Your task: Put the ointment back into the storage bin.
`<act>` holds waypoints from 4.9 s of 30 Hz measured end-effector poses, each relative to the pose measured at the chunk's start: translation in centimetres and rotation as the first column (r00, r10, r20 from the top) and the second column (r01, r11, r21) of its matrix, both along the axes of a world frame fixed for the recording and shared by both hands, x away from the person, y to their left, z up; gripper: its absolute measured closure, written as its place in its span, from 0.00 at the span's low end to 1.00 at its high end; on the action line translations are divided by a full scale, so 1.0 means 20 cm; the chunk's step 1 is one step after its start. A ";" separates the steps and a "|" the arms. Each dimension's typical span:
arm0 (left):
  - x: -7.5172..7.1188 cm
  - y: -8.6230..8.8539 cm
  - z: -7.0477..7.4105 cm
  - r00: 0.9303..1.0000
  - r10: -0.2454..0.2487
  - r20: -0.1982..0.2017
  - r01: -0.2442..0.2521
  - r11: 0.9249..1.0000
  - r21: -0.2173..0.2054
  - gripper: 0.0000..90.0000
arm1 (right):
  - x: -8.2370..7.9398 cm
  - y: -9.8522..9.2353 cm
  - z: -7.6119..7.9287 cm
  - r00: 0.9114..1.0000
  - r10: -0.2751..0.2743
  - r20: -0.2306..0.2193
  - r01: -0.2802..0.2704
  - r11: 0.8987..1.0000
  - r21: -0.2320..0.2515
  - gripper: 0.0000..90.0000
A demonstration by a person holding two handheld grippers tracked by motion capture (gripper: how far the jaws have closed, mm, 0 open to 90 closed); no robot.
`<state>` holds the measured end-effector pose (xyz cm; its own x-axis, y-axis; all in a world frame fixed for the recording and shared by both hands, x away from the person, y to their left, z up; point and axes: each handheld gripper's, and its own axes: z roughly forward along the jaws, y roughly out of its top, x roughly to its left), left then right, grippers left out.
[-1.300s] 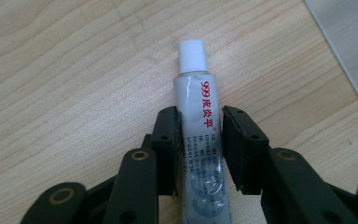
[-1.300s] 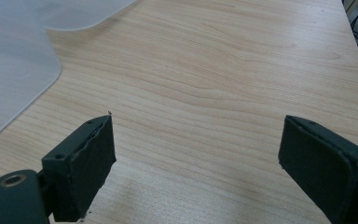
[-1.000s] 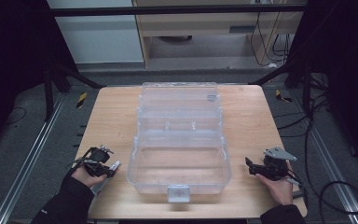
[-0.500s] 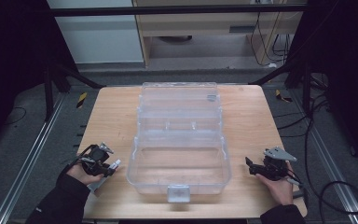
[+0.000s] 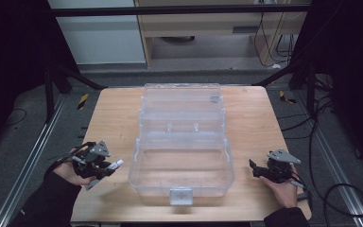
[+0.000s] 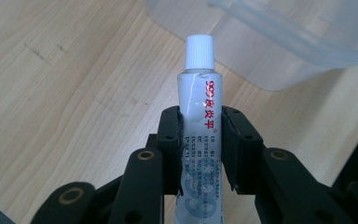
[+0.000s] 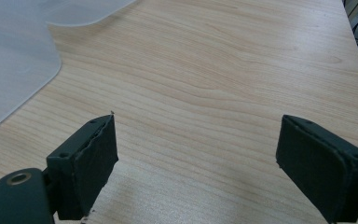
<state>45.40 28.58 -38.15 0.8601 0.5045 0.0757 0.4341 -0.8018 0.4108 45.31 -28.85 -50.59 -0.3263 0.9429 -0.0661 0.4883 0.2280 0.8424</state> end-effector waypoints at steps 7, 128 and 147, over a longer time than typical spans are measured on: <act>-0.04 -0.02 0.12 0.996 -0.082 0.022 0.083 0.996 -0.025 0.78 | 0.00 0.00 0.00 1.000 0.004 0.001 -0.004 1.000 0.001 0.14; 0.19 -0.95 -0.21 0.884 -0.440 -0.161 0.455 0.887 0.073 0.77 | 0.01 0.00 -0.01 1.000 0.027 -0.010 -0.027 1.000 -0.003 0.14; 0.22 -0.97 -0.27 0.855 -0.491 -0.169 0.511 0.853 0.105 0.77 | 0.01 0.00 -0.01 0.999 0.033 -0.010 -0.033 0.999 -0.008 0.14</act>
<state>49.73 9.20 -43.64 0.9998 -0.0048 -0.0184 -0.0002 -0.9696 0.2449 45.47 -28.86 -50.83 -0.3575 0.9312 -0.0704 0.4885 0.2507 0.8358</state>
